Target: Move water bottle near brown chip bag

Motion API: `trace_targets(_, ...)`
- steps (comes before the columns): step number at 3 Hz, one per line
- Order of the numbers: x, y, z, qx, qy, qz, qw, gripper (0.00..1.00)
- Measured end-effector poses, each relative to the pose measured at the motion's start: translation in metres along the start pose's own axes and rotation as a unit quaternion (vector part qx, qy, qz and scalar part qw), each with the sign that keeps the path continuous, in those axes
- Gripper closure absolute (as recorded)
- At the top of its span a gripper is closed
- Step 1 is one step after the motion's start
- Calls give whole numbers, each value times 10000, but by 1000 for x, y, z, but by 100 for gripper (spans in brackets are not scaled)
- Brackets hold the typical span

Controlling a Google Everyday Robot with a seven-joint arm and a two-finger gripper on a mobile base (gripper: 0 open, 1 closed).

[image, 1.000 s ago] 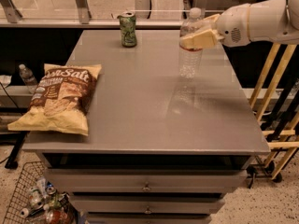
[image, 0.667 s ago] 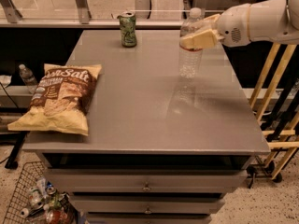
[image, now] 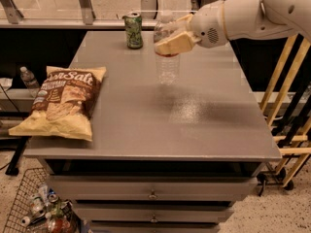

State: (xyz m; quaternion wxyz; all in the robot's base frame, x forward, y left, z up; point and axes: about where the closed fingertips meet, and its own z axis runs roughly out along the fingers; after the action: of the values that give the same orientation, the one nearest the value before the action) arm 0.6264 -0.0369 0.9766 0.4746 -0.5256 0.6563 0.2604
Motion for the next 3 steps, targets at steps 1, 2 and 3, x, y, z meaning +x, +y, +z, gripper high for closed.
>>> trace_targets(1,-22,29,26,-437,-172,-182,9987,100)
trace_targets(2,-31,52,48,-861,-366,-133,9955,100)
trace_targets(3,-36,76,65,-1262,-528,24,9906,100)
